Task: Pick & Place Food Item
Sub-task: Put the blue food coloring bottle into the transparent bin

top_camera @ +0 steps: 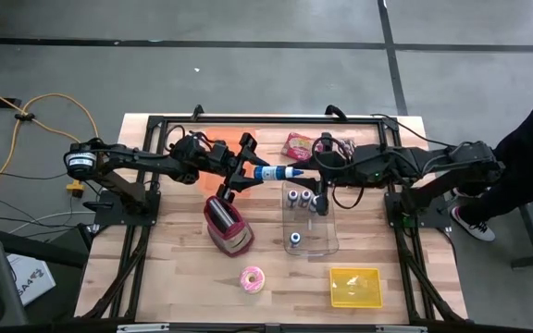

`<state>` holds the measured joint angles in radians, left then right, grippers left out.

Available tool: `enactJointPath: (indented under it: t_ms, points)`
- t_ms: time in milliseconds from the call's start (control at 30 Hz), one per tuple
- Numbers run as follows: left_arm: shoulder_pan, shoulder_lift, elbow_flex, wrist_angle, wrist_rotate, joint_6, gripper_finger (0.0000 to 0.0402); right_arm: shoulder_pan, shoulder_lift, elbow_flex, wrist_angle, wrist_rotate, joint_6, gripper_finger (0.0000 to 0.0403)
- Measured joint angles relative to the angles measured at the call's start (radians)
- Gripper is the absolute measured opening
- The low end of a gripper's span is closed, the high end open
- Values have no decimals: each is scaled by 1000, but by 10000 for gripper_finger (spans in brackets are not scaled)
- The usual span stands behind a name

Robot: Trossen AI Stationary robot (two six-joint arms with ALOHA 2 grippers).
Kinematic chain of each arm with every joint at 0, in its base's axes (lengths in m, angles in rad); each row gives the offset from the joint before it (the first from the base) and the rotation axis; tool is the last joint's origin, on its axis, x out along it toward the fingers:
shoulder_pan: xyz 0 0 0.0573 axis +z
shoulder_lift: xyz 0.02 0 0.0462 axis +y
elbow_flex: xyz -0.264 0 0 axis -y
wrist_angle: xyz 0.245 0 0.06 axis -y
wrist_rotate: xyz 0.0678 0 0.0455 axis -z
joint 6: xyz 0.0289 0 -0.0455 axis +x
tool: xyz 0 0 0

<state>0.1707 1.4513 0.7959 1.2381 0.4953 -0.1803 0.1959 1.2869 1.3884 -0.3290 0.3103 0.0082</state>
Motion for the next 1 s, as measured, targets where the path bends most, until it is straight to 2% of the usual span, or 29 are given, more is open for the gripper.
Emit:
enactJointPath:
  t_ms: [167,467,700,1000]
  points:
    - [0,0,0,-1,0,-1,220,0,0,0,1,-2,0,104]
    - [0,0,0,-1,-2,-4,222,0,0,0,-62,2,58,104]
    - [0,0,0,-2,-2,-8,223,0,-10,0,-224,-14,208,104]
    - [4,0,0,-3,0,-12,223,23,-10,0,-442,-119,430,104]
